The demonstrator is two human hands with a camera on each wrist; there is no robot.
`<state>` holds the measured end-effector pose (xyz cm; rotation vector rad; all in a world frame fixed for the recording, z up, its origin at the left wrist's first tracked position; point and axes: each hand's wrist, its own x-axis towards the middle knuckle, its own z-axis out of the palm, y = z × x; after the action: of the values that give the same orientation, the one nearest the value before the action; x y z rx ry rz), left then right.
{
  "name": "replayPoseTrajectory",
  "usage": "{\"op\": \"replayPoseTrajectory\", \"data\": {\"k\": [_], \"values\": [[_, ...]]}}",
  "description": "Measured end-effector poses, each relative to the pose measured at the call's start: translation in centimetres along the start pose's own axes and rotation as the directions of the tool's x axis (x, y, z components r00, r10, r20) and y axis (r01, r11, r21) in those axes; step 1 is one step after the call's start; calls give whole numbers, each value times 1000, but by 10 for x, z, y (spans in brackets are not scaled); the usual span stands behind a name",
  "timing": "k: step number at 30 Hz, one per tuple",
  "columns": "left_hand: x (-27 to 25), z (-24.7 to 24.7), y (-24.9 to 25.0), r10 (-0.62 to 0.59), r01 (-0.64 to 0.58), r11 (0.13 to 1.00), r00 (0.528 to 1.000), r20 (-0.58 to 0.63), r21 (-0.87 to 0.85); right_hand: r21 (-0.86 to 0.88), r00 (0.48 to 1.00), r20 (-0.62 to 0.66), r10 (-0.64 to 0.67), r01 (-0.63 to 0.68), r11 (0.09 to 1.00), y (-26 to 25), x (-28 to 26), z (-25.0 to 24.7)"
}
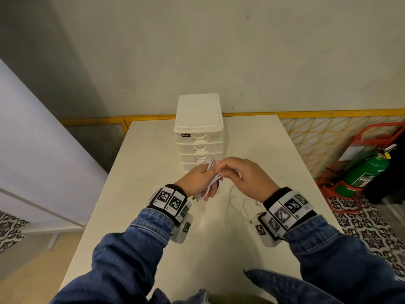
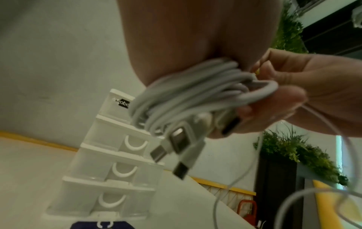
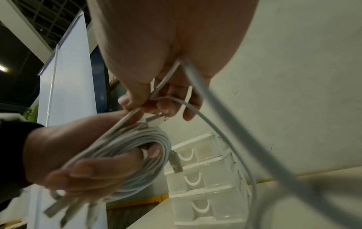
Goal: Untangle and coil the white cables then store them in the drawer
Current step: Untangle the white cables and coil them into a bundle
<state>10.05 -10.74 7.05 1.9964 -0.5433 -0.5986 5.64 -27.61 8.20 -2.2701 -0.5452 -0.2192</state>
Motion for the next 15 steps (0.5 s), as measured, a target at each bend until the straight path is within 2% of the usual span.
{"op": "replayPoseTrajectory", "data": {"k": [4, 7, 10, 15], "values": [[-3, 3, 4, -44, 61, 990, 990, 132, -126, -46, 996, -86, 32, -36, 998, 1, 3, -8], [-9, 5, 7, 2, 43, 976, 979, 206, -214, -115, 988, -136, 70, -86, 990, 5, 4, -18], [-14, 9, 18, 48, -1, 977, 975, 216, -215, 9, 984, -147, 105, -105, 994, 13, 7, -24], [-15, 6, 30, 46, -12, 977, 987, 157, -212, 185, 977, -163, 137, -106, 977, 33, 9, -16]]}}
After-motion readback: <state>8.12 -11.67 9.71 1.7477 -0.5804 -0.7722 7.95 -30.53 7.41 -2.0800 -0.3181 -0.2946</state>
